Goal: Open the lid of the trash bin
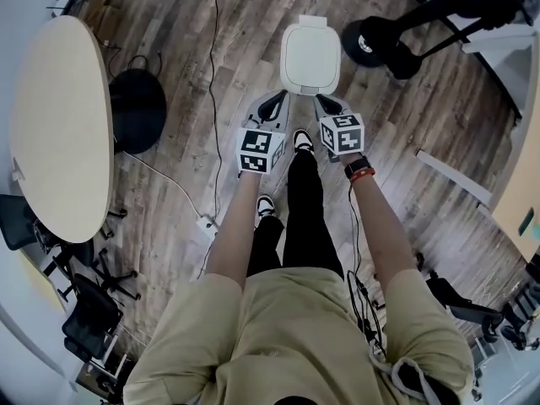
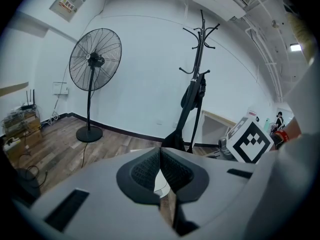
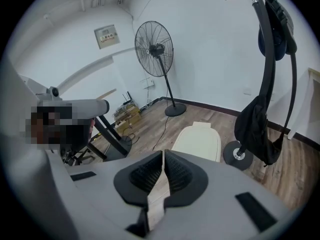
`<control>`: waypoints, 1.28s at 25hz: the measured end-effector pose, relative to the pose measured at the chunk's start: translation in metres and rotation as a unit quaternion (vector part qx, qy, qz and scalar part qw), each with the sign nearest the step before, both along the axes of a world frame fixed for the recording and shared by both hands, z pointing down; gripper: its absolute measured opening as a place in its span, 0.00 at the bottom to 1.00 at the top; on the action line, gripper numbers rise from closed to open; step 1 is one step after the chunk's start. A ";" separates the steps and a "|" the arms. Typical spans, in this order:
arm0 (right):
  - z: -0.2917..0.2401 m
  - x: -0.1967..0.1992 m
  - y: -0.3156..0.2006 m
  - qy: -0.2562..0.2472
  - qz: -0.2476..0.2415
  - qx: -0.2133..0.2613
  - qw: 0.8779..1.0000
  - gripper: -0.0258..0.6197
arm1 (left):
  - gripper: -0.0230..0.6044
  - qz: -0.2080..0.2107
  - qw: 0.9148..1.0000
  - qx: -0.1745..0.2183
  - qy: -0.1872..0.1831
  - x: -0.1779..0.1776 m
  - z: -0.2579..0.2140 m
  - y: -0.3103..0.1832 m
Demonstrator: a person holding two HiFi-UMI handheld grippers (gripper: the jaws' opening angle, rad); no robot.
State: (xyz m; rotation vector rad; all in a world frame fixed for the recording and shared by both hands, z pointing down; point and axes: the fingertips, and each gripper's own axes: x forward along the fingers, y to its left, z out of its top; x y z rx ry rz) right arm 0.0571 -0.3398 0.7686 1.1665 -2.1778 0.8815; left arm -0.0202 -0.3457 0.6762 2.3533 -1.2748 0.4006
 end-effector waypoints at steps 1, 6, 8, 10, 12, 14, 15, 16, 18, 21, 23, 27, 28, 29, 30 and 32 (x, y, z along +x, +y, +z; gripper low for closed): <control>0.007 -0.001 -0.002 0.002 -0.003 -0.002 1.000 0.06 | 0.07 0.002 1.000 0.000 0.001 0.001 0.004 -0.002; 0.042 0.000 -0.009 0.010 -0.019 -0.020 1.000 0.06 | 0.07 0.013 1.000 0.001 0.001 0.007 0.024 -0.015; 0.056 0.002 -0.011 0.010 -0.020 -0.028 0.999 0.06 | 0.07 0.013 1.000 0.002 0.002 0.008 0.031 -0.020; 0.069 0.002 -0.015 0.008 -0.021 -0.036 0.999 0.06 | 0.07 0.008 1.000 0.004 0.007 0.007 0.037 -0.026; 0.083 0.002 -0.019 0.008 -0.022 -0.044 0.999 0.06 | 0.07 0.003 1.000 0.005 0.013 0.006 0.044 -0.030; 0.097 0.003 -0.021 0.008 -0.021 -0.052 0.998 0.06 | 0.07 0.002 1.000 0.003 0.017 0.006 0.052 -0.033; 0.104 0.004 -0.022 0.007 -0.020 -0.056 0.998 0.06 | 0.07 0.001 1.000 0.002 0.020 0.005 0.057 -0.034; 0.111 0.004 -0.023 0.007 -0.018 -0.060 0.998 0.06 | 0.07 -0.001 1.000 0.000 0.022 0.005 0.062 -0.035; 0.125 0.004 -0.024 0.008 -0.018 -0.067 0.998 0.06 | 0.07 -0.002 1.000 -0.003 0.026 0.006 0.071 -0.037; 0.145 0.004 -0.028 0.008 -0.018 -0.079 0.997 0.06 | 0.07 0.001 1.000 -0.007 0.023 0.008 0.085 -0.041; 0.157 0.006 -0.030 0.007 -0.015 -0.086 0.996 0.06 | 0.07 0.004 1.000 -0.008 0.021 0.010 0.094 -0.044; 0.179 0.008 -0.035 0.012 -0.012 -0.097 0.995 0.06 | 0.07 0.006 1.000 -0.005 0.018 0.012 0.109 -0.053; 0.184 0.009 -0.036 0.012 -0.012 -0.098 0.995 0.06 | 0.07 0.007 1.000 -0.004 0.016 0.013 0.113 -0.055; 0.188 0.009 -0.037 0.014 -0.012 -0.100 0.995 0.06 | 0.07 0.008 1.000 -0.004 0.014 0.014 0.117 -0.057; 0.193 0.008 -0.038 0.016 -0.015 -0.102 0.995 0.06 | 0.07 0.009 1.000 -0.003 0.012 0.014 0.120 -0.059; 0.201 0.007 -0.038 0.020 -0.020 -0.105 0.994 0.06 | 0.07 0.010 1.000 -0.003 0.009 0.014 0.127 -0.062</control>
